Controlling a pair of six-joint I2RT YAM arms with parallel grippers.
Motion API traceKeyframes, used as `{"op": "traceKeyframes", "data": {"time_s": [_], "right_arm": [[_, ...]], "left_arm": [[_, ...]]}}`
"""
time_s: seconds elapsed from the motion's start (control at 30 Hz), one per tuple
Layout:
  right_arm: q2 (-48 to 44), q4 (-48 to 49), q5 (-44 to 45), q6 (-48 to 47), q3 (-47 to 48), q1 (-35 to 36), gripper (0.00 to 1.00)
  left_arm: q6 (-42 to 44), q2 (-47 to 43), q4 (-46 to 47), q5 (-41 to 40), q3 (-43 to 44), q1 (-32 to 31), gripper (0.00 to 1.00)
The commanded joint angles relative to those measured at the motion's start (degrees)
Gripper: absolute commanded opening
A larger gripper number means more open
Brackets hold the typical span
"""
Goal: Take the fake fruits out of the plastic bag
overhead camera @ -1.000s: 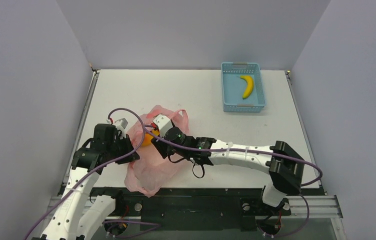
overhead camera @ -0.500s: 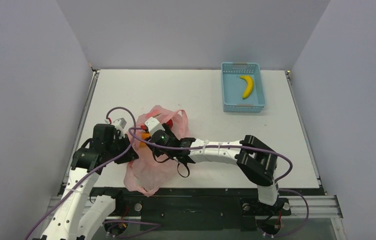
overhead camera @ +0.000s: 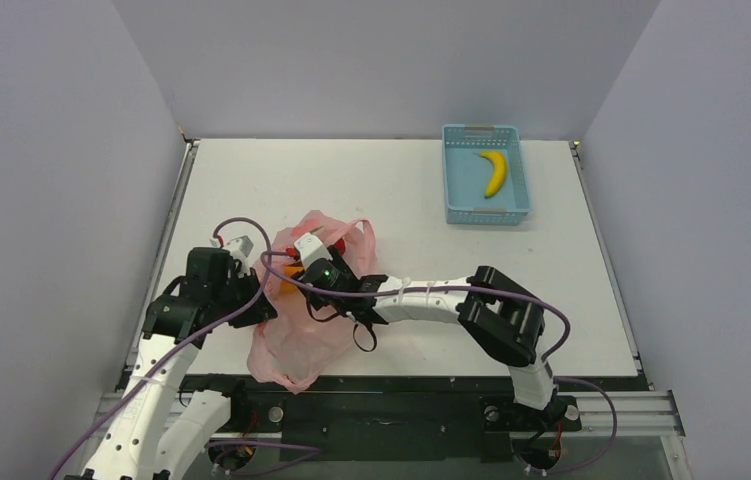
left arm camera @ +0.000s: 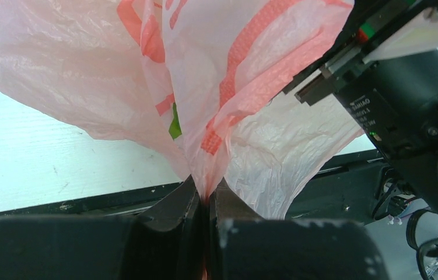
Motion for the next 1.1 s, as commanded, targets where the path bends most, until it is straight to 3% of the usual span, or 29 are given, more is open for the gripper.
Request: {"op": "traceKeyframes", "data": {"time_s": [0.0,0.17,0.43,0.83,1.07], "right_arm": [[1.33,5.60,-1.36,0.69,-2.45,-1.79,0.57],[3.22,6.97,-3.19,0.71,-2.02,-2.84,0.54],[4.93,6.85,-4.33,0.36,-1.04,-2.78,0.36],[5.45,6.92,-5.85,-0.32,-1.29,-2.64,0.35],[0.05,6.29,-5.99,-0.41,-3.02,-1.85,0.15]], "left_arm": [[1.13,0.30,2.09,1.05,1.80,-0.16,0.01],[1.00,0.99,2.16,1.06,1.80,-0.14,0.01],[0.91,1.41,2.26,0.96,1.75,-0.15,0.01],[0.82,1.48,2.34,0.88,1.68,-0.11,0.02],[0.84,1.33,2.39,0.91,1.69,-0.24,0.02]]}}
